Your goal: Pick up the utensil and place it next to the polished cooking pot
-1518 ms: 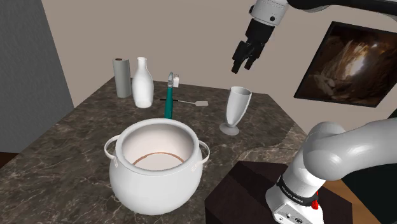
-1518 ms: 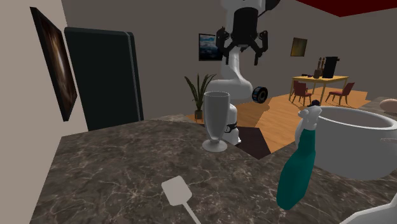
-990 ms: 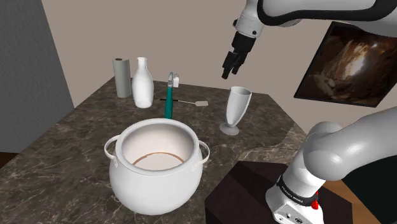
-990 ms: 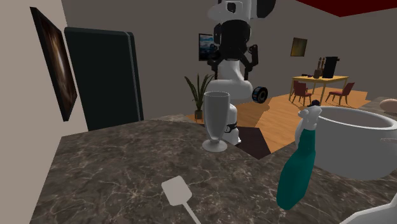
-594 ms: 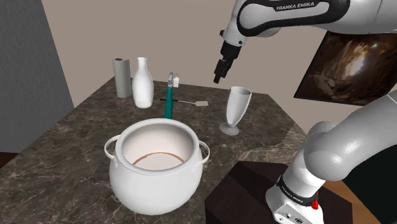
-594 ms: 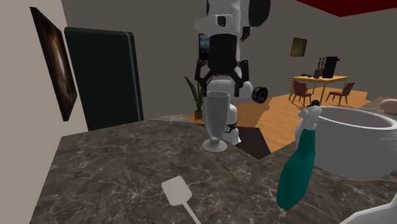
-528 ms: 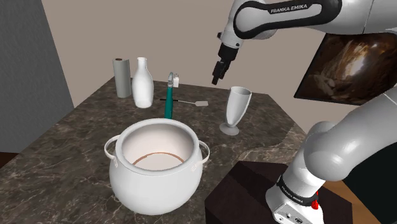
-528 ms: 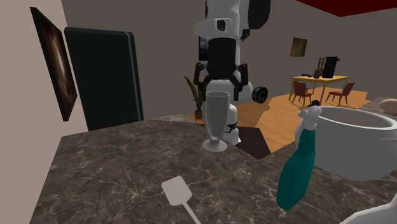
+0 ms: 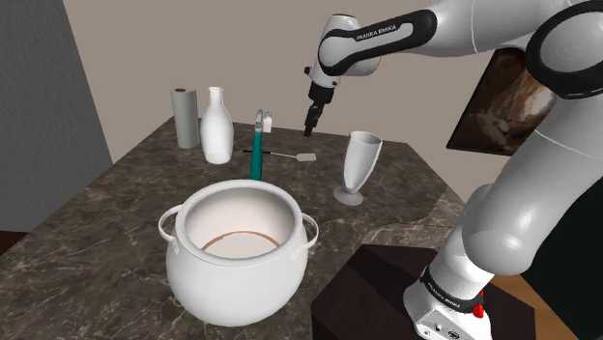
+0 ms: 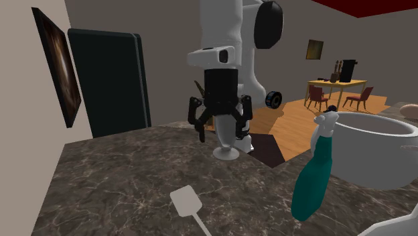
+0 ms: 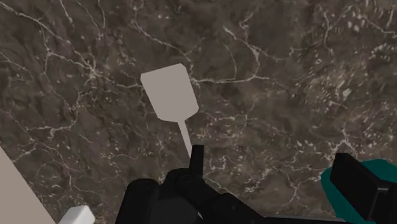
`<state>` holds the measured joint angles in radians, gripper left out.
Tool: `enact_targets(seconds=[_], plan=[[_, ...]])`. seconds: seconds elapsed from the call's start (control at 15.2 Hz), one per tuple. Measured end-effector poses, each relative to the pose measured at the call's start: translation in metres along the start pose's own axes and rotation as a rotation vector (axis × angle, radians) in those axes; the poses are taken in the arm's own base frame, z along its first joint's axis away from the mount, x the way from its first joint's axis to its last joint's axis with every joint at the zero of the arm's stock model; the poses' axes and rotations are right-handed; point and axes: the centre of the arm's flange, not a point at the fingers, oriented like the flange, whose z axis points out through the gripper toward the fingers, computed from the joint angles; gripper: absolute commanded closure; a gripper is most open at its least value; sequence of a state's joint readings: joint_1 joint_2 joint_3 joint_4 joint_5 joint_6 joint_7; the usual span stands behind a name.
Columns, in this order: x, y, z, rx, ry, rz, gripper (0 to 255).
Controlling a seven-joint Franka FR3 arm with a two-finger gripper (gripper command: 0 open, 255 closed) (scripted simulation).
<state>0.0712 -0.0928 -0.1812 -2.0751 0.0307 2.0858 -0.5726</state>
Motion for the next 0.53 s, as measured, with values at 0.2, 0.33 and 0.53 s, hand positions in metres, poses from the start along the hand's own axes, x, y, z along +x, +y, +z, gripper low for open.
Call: enact_targets(seconds=[0.2, 0.33, 0.53], plan=[[0.024, 0.022, 0.027, 0.01, -0.01, -0.069, 0], [0.041, 0.032, 0.045, 0.017, -0.017, -0.115, 0], [0.07, 0.046, 0.07, 0.027, -0.026, -0.185, 0]])
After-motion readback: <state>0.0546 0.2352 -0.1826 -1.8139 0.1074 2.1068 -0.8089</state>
